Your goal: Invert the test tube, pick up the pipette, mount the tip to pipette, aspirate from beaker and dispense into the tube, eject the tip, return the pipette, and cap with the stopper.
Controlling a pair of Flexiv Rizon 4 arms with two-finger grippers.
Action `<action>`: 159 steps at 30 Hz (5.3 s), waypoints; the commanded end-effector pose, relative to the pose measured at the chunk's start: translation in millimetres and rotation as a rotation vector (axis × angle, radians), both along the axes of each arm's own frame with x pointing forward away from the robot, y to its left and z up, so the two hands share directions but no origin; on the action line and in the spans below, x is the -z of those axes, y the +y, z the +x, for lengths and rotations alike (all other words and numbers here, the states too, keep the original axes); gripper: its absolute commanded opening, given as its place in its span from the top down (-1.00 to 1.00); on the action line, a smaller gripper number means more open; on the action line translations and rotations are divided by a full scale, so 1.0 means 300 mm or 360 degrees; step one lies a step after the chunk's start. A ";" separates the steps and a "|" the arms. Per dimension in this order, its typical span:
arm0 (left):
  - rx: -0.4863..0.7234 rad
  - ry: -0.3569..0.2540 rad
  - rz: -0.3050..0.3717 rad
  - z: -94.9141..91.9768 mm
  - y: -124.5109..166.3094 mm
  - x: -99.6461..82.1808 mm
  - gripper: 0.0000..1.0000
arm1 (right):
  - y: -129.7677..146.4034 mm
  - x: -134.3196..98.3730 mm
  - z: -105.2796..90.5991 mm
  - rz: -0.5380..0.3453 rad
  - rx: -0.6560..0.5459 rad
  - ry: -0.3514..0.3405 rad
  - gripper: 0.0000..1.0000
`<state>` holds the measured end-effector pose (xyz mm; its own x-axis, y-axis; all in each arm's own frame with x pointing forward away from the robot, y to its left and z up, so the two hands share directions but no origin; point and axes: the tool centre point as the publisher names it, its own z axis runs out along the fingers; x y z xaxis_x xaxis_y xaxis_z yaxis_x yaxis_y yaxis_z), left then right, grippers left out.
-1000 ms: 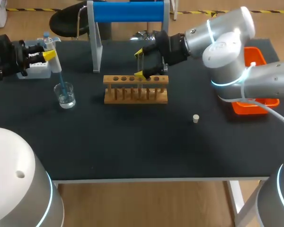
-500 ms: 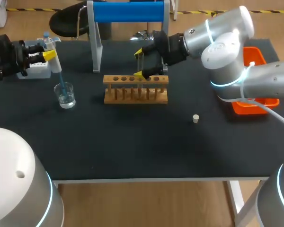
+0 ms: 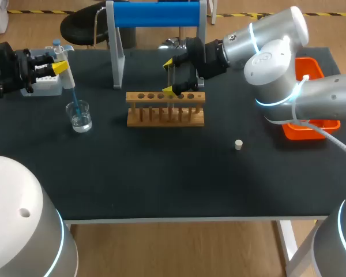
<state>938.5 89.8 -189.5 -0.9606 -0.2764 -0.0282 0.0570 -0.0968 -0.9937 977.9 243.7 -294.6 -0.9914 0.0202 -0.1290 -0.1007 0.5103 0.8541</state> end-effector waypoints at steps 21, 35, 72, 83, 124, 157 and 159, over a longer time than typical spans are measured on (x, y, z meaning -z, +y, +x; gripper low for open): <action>0.0002 0.0003 0.0008 -0.004 -0.002 -0.011 1.00 | -0.001 -0.002 -0.003 -0.0003 0.0002 -0.0001 -1.00; -0.0005 -0.0027 0.0070 -0.042 -0.026 -0.089 1.00 | -0.001 -0.002 -0.003 -0.0003 0.0002 -0.0001 -1.00; 0.0088 -0.0056 0.0101 -0.098 -0.285 -0.440 1.00 | -0.001 -0.002 -0.003 -0.0003 0.0002 -0.0001 -1.00; 0.0260 -0.0103 0.0087 -0.113 -0.414 -0.497 1.00 | -0.001 -0.002 -0.003 -0.0003 0.0002 -0.0001 -1.00; 0.0470 -0.0067 0.0080 -0.072 -0.595 -0.593 1.00 | -0.001 -0.002 -0.003 -0.0003 0.0002 -0.0001 -1.00; 0.0803 -0.0091 0.0048 0.025 -0.904 -0.719 1.00 | -0.001 -0.002 -0.003 -0.0003 0.0002 -0.0001 -1.00; 0.0807 -0.0081 0.0043 0.027 -0.905 -0.712 1.00 | -0.001 -0.002 -0.003 -0.0003 0.0002 -0.0001 -1.00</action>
<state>941.4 -181.1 26.4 -0.9785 0.1905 -0.0795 0.0620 -0.0965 -0.9934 976.7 243.6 -294.3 -0.9911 0.0229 -0.1311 -0.1011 0.5112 0.8535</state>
